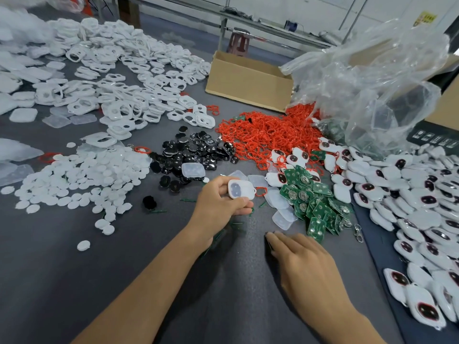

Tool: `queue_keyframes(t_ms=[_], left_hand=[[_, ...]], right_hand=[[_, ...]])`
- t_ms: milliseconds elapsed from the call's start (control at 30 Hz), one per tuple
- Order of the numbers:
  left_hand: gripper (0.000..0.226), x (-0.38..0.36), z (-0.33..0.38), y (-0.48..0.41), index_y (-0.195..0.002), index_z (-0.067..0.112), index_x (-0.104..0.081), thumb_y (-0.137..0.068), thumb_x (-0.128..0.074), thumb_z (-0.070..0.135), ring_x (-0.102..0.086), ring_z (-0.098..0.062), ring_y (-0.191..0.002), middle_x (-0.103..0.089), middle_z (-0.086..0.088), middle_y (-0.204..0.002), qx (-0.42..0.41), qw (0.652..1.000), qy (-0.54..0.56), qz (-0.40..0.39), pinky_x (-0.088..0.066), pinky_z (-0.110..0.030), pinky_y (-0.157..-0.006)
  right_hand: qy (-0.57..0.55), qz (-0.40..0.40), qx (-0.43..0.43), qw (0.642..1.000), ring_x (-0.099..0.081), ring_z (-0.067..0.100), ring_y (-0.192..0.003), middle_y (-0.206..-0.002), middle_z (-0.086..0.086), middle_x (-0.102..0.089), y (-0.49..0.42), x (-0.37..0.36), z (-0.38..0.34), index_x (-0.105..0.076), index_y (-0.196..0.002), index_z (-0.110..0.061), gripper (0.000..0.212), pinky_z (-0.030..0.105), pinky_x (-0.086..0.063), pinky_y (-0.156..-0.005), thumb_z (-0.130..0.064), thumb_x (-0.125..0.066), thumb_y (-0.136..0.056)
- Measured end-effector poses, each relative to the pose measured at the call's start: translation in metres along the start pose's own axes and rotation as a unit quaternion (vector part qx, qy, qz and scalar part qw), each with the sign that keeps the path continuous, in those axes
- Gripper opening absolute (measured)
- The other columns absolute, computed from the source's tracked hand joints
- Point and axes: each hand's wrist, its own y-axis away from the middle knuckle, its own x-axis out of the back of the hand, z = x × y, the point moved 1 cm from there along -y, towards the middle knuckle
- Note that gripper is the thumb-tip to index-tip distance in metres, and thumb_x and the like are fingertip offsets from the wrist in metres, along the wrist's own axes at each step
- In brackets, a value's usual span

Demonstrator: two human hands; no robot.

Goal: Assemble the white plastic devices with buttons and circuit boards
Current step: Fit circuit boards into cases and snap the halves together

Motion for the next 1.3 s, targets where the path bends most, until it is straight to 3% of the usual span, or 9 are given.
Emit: queue_keyframes(t_ms=[133, 300, 400, 500, 633, 833, 1067, 1200, 1300], left_hand=[[0.035, 0.000, -0.001, -0.001, -0.116, -0.002, -0.055, -0.084, -0.062, -0.014, -0.071, -0.018, -0.071, -0.067, -0.014, -0.098, 0.001, 1.000, -0.002, 0.003, -0.059, -0.025, -0.064], [0.033, 0.000, 0.000, 0.000, -0.113, 0.000, -0.056, -0.084, -0.062, -0.014, -0.071, -0.018, -0.071, -0.067, -0.013, -0.096, 0.000, 1.000, 0.002, -0.001, -0.059, -0.026, -0.065], [0.034, 0.000, 0.000, 0.000, -0.115, -0.001, -0.055, -0.084, -0.061, -0.014, -0.071, -0.017, -0.072, -0.067, -0.014, -0.098, 0.001, 1.000, -0.001, -0.002, -0.059, -0.026, -0.065], [0.035, 0.000, 0.001, 0.001, -0.116, -0.002, -0.055, -0.084, -0.061, -0.014, -0.071, -0.017, -0.072, -0.067, -0.015, -0.100, 0.002, 1.000, -0.003, -0.003, -0.059, -0.026, -0.065], [0.036, -0.001, 0.002, 0.001, -0.118, -0.003, -0.054, -0.084, -0.061, -0.014, -0.070, -0.018, -0.072, -0.067, -0.018, -0.102, 0.004, 1.000, -0.005, -0.001, -0.060, -0.026, -0.065], [0.036, -0.002, 0.002, 0.002, -0.118, -0.003, -0.054, -0.084, -0.060, -0.015, -0.070, -0.015, -0.069, -0.066, -0.017, -0.102, 0.005, 1.000, -0.003, 0.000, -0.059, -0.024, -0.064], [0.037, -0.001, 0.002, 0.002, -0.117, -0.001, -0.054, -0.083, -0.062, -0.015, -0.071, -0.018, -0.072, -0.067, -0.020, -0.105, 0.010, 1.000, -0.003, 0.001, -0.059, -0.024, -0.064], [0.037, -0.001, 0.002, 0.001, -0.117, -0.001, -0.055, -0.083, -0.062, -0.015, -0.071, -0.021, -0.075, -0.067, -0.022, -0.104, 0.010, 1.000, 0.007, -0.004, -0.059, -0.026, -0.066], [0.039, -0.001, 0.002, 0.001, -0.115, -0.001, -0.056, -0.080, -0.067, -0.014, -0.069, -0.027, -0.082, -0.067, -0.022, -0.105, 0.010, 1.000, 0.018, -0.008, -0.060, -0.028, -0.067]], right_hand=[[-0.011, 0.018, -0.005, 1.000, -0.071, 0.019, -0.070, -0.087, 0.005, -0.075, 0.008, 0.000, -0.006, -0.077, -0.088, -0.008, 0.058, 0.023, -0.054, -0.057, -0.008, -0.090, -0.032], [-0.059, 0.047, -0.034, 0.997, -0.069, 0.018, -0.068, -0.080, -0.006, -0.071, 0.014, 0.004, -0.003, -0.073, -0.082, -0.019, 0.024, 0.021, -0.048, -0.048, -0.011, -0.058, -0.066], [-0.119, 0.017, -0.085, 0.989, -0.063, 0.022, -0.064, -0.070, -0.006, -0.064, 0.011, 0.006, 0.004, -0.065, -0.076, -0.021, 0.017, 0.027, -0.048, -0.045, -0.005, -0.069, -0.071], [-0.216, -0.027, -0.156, 0.963, -0.062, 0.014, -0.065, -0.067, -0.010, -0.065, 0.002, 0.009, 0.016, -0.060, -0.071, -0.027, 0.026, 0.032, -0.049, -0.060, -0.007, -0.075, -0.069], [-0.321, -0.048, -0.185, 0.928, -0.058, 0.004, -0.059, -0.059, -0.015, -0.062, -0.010, 0.013, 0.027, -0.057, -0.063, -0.029, 0.029, 0.013, -0.042, -0.057, -0.005, -0.073, -0.069], [-0.504, -0.053, -0.208, 0.837, -0.062, 0.012, -0.049, -0.061, 0.003, -0.068, -0.022, 0.018, 0.039, -0.060, -0.092, -0.018, 0.024, 0.031, -0.049, -0.054, 0.003, -0.067, -0.082], [-0.631, 0.005, -0.160, 0.759, -0.063, 0.016, -0.054, -0.069, 0.006, -0.067, -0.059, 0.012, 0.030, -0.059, -0.100, -0.008, 0.020, 0.022, -0.048, -0.052, 0.008, -0.048, -0.093], [-0.605, 0.062, -0.156, 0.778, -0.057, 0.013, -0.049, -0.067, -0.004, -0.061, -0.085, 0.003, 0.024, -0.065, -0.093, -0.007, 0.021, 0.021, -0.044, -0.050, 0.008, -0.051, -0.092], [-0.609, 0.117, -0.160, 0.768, -0.053, 0.018, -0.059, -0.069, 0.021, -0.060, -0.096, -0.003, 0.020, -0.069, -0.086, -0.014, 0.026, 0.020, -0.046, -0.058, 0.010, -0.056, -0.087]])
